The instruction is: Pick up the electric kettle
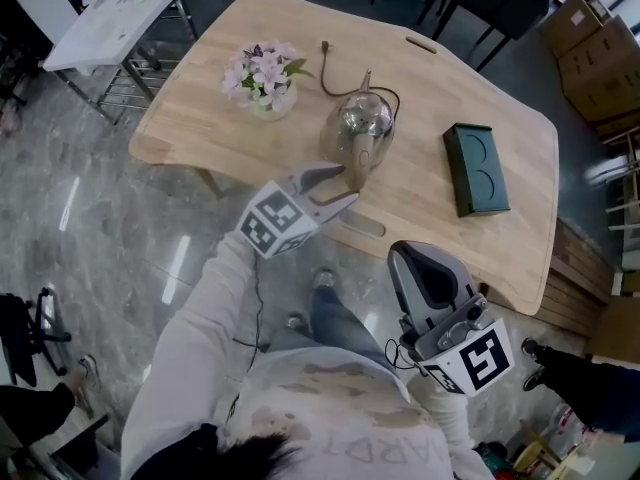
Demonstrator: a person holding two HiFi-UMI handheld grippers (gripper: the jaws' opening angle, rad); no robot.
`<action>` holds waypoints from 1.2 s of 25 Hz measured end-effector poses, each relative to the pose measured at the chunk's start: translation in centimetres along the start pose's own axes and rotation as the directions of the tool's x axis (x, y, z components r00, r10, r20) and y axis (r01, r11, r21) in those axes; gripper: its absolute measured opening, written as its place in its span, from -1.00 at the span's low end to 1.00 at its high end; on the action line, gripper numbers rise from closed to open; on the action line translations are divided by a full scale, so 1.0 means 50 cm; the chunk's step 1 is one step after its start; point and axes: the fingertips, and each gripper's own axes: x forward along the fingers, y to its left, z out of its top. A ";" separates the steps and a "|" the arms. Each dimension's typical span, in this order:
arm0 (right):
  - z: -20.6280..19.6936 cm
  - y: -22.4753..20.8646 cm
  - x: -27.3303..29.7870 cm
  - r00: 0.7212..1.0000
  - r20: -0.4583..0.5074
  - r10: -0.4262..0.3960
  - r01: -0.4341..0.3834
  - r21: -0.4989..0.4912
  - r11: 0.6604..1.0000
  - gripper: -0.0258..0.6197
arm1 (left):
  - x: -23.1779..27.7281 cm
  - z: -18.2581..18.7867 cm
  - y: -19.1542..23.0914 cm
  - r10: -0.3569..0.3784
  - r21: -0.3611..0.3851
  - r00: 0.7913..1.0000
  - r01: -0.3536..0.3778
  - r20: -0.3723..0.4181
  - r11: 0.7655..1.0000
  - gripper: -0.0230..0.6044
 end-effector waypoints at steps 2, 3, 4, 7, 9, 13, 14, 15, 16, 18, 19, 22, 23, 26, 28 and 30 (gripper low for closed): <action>-0.004 -0.013 0.000 1.000 -0.008 -0.008 0.008 0.001 1.000 -0.86 | 0.012 -0.007 0.009 -0.007 0.004 1.000 0.007 -0.010 1.000 -0.36; -0.006 -0.019 0.000 1.000 -0.011 -0.012 0.012 0.002 1.000 -0.86 | 0.017 -0.012 0.013 -0.008 0.004 1.000 0.008 -0.015 1.000 -0.36; -0.009 -0.024 0.000 1.000 -0.013 -0.016 0.016 0.004 1.000 -0.86 | 0.022 -0.016 0.018 -0.008 0.002 1.000 0.008 -0.017 1.000 -0.36; -0.016 -0.041 -0.001 0.999 -0.021 -0.028 0.028 0.008 1.000 -0.86 | 0.034 -0.023 0.027 -0.017 -0.002 1.000 0.017 -0.020 1.000 -0.35; -0.020 -0.051 -0.002 0.999 -0.024 -0.034 0.034 0.010 0.999 -0.86 | 0.042 -0.034 0.033 -0.023 -0.006 0.999 0.023 -0.035 1.000 -0.35; -0.024 -0.066 -0.003 0.999 -0.032 -0.040 0.040 0.010 0.999 -0.86 | 0.055 -0.038 0.032 -0.054 -0.021 0.998 0.053 -0.043 0.998 -0.33; -0.025 -0.070 -0.003 0.999 -0.034 -0.040 0.041 0.011 0.999 -0.86 | 0.059 -0.038 0.031 -0.062 -0.023 0.997 0.061 -0.045 0.998 -0.33; -0.026 -0.074 -0.003 0.999 -0.035 -0.041 0.041 0.013 0.999 -0.86 | 0.062 -0.038 0.031 -0.067 -0.022 0.997 0.066 -0.047 0.998 -0.33; -0.027 -0.077 -0.003 0.998 -0.036 -0.042 0.042 0.014 0.999 -0.86 | 0.066 -0.039 0.032 -0.071 -0.022 0.996 0.070 -0.049 0.997 -0.32; -0.029 -0.084 -0.003 0.998 -0.038 -0.043 0.044 0.018 0.999 -0.86 | 0.073 -0.041 0.032 -0.077 -0.022 0.996 0.076 -0.048 0.997 -0.31; -0.032 -0.088 -0.003 0.998 -0.040 -0.044 0.045 0.019 0.999 -0.86 | 0.076 -0.041 0.032 -0.080 -0.021 0.996 0.079 -0.047 0.997 -0.31; -0.038 -0.096 -0.002 0.998 -0.044 -0.046 0.047 0.022 0.999 -0.86 | 0.087 -0.044 0.032 -0.090 -0.019 0.995 0.090 -0.048 0.996 -0.31; -0.040 -0.098 -0.002 0.998 -0.044 -0.047 0.048 0.023 0.999 -0.86 | 0.090 -0.045 0.031 -0.096 -0.019 0.994 0.095 -0.049 0.995 -0.30; -0.041 -0.104 -0.004 0.998 -0.047 -0.047 0.049 0.027 0.998 -0.86 | 0.097 -0.044 0.026 -0.116 -0.021 0.992 0.115 -0.048 0.993 -0.28; -0.041 -0.110 -0.005 0.998 -0.051 -0.049 0.050 0.029 0.998 -0.86 | 0.101 -0.042 0.024 -0.130 -0.020 0.990 0.129 -0.051 0.991 -0.27; -0.042 -0.115 -0.005 0.997 -0.054 -0.050 0.052 0.031 0.998 -0.86 | 0.107 -0.047 0.024 -0.140 -0.016 0.988 0.140 -0.062 0.990 -0.27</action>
